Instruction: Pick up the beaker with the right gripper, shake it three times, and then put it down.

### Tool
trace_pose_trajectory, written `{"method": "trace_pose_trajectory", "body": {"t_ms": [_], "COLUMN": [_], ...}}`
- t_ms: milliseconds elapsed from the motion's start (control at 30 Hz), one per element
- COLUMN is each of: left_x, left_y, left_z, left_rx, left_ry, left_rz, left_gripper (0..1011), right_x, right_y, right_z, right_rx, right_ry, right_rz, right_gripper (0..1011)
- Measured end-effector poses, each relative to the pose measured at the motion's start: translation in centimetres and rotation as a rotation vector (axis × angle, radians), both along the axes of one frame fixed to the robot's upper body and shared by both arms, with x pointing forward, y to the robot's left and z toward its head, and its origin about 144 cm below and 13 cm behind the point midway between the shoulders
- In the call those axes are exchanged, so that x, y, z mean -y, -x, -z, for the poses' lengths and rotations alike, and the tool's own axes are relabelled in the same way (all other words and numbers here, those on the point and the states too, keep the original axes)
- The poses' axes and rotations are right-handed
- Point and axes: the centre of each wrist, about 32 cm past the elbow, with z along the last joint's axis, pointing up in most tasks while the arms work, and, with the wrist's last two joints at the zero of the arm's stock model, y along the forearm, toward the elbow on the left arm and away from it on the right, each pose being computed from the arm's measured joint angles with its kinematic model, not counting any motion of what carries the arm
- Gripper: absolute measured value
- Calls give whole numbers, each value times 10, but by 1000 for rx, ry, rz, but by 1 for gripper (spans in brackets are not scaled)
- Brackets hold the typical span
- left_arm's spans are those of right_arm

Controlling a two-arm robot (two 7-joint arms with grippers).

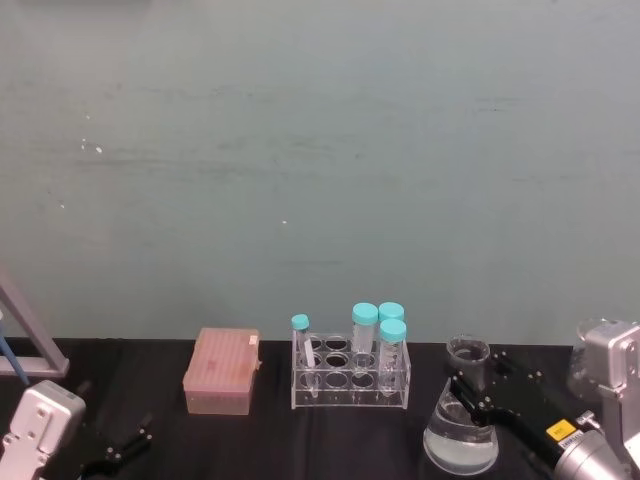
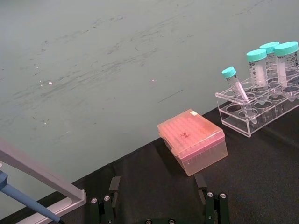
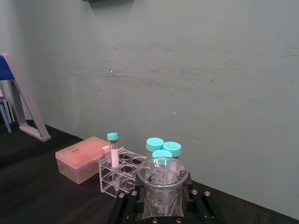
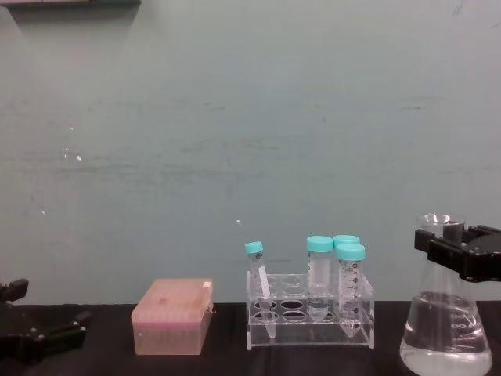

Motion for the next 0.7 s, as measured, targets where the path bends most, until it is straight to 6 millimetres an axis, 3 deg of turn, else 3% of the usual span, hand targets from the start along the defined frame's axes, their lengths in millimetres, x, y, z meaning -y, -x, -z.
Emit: {"method": "trace_pose_trajectory", "body": {"t_ms": [567, 700], "left_x": [0, 0], "left_y": [0, 0], "left_z": [0, 0], "left_rx": [0, 0], "left_ry": [0, 0], "left_rz": [0, 0], "left_gripper": [1000, 1000], "right_x": [1, -1], "right_y": [0, 3], "right_z": [2, 2], "right_rx": [2, -68], "right_ry": [-4, -201], "right_rz": [-7, -56], "right_gripper": [461, 461]}}
